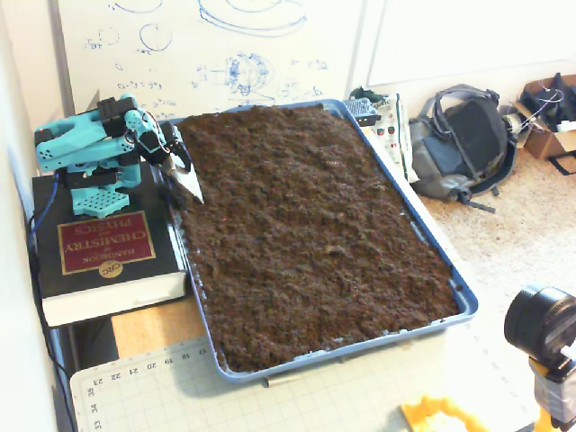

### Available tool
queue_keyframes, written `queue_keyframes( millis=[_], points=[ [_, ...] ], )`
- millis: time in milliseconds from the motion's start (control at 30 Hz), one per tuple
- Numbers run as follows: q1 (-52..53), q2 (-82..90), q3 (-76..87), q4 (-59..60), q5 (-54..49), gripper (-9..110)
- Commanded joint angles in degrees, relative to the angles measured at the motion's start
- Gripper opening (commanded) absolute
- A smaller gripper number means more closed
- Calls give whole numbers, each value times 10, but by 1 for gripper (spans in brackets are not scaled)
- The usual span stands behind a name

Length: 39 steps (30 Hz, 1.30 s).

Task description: Build a berm.

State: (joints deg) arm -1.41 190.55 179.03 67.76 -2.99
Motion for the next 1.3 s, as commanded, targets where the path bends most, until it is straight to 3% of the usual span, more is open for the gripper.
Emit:
queue_keyframes(
  millis=[0, 1267],
  points=[
    [-1, 19, 0, 11, 9, 1],
    [-1, 2, -20, 11, 9, 1]
  ],
)
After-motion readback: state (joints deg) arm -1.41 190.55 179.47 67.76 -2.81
